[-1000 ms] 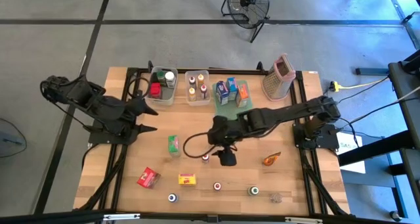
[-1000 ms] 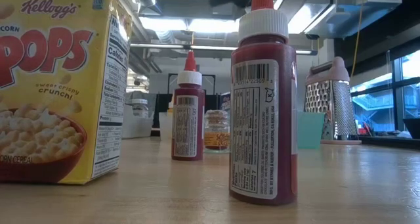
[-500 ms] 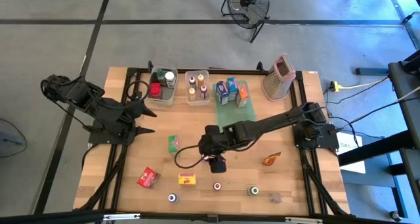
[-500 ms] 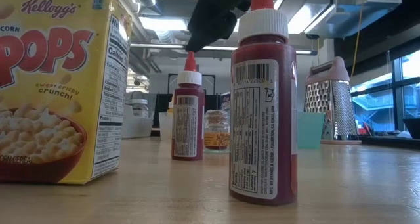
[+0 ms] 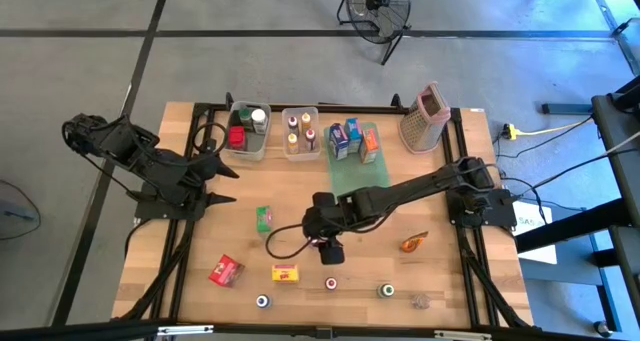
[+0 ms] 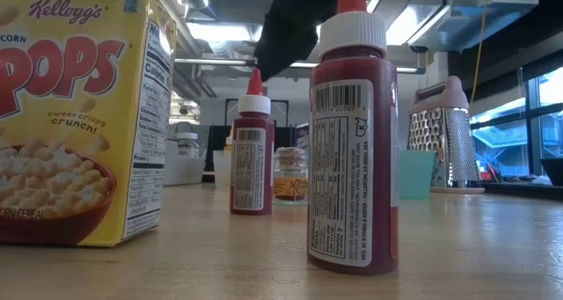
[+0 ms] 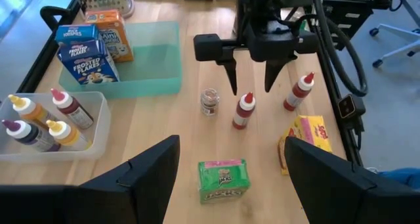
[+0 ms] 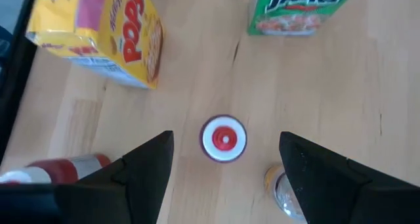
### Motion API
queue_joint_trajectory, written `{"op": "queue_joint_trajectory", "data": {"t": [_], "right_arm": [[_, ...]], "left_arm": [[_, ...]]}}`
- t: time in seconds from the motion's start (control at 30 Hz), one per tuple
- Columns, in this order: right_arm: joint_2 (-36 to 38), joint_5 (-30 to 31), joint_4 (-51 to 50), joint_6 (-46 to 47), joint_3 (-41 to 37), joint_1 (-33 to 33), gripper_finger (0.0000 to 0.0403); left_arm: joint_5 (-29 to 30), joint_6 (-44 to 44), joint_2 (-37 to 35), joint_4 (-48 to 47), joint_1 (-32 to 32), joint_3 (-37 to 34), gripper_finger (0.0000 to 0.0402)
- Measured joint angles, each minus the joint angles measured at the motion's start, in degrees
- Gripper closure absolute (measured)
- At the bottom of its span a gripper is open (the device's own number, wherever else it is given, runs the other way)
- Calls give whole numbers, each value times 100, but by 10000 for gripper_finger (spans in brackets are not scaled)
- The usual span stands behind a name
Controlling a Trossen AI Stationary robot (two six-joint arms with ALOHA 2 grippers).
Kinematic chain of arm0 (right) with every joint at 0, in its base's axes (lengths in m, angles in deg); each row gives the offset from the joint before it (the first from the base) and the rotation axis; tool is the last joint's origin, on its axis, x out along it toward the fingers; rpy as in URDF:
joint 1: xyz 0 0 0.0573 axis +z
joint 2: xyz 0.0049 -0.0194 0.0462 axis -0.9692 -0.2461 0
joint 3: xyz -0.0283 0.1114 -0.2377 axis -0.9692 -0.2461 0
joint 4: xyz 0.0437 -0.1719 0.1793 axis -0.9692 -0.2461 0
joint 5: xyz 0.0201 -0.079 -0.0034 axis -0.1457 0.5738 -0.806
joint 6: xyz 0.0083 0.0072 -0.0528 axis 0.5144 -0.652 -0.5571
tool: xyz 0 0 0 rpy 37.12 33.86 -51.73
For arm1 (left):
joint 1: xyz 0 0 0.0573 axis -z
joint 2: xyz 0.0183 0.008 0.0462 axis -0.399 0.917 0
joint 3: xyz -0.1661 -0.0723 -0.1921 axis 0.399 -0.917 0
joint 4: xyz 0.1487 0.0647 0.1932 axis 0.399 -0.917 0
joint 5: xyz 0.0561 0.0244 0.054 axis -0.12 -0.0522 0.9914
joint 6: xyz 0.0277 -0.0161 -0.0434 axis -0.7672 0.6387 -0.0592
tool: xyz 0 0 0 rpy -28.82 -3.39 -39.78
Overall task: Pick & Place Kitchen Items
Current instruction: Put the top red food coloring bottle into the transparent bin
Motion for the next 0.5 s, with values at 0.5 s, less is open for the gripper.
{"op": "queue_joint_trajectory", "data": {"t": [0.5], "right_arm": [[-345,-20,205,-88,9,-15,123]], "left_arm": [[2,-111,2,0,0,0,132]]}}
